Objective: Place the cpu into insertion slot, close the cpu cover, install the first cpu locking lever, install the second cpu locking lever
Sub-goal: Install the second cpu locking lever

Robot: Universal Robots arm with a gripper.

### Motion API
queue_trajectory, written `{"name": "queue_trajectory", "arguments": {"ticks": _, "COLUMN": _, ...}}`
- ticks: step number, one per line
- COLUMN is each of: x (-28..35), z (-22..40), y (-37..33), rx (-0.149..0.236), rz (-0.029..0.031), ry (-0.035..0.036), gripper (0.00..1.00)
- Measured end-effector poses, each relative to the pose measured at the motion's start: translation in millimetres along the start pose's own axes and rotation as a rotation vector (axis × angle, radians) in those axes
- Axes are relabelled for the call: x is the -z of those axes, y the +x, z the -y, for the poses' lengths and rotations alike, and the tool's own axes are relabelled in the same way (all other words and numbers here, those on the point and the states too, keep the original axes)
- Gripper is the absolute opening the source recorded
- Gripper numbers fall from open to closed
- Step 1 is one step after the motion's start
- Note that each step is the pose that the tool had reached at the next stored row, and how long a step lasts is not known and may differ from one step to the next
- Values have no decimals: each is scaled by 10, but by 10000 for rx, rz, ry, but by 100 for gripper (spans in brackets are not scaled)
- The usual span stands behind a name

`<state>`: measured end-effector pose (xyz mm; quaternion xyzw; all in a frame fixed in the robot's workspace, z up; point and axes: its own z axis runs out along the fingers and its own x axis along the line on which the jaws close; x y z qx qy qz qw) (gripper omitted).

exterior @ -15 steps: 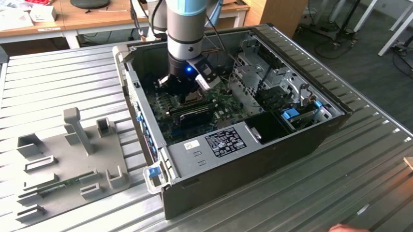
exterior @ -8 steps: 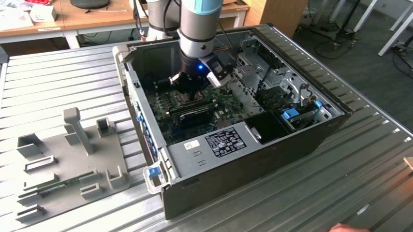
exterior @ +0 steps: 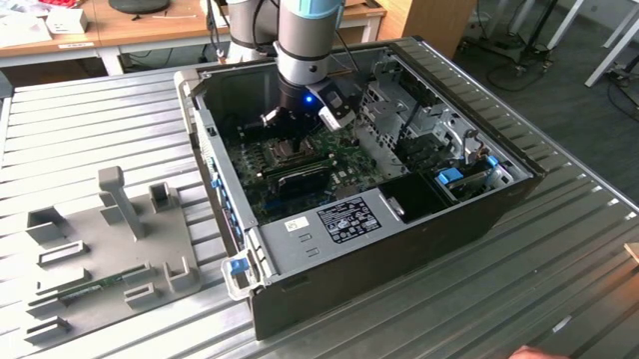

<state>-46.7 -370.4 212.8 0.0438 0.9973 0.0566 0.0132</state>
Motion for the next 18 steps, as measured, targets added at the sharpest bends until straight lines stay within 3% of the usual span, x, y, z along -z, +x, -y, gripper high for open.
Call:
{"name": "queue_trajectory", "arguments": {"ticks": 7, "x": -21, "z": -182, "y": 16, "rx": 0, "rz": 0, "ry": 0, "gripper": 10}}
{"name": "queue_trajectory", "arguments": {"ticks": 18, "x": -21, "z": -185, "y": 9, "rx": 42, "rz": -9, "ry": 3, "gripper": 10}}
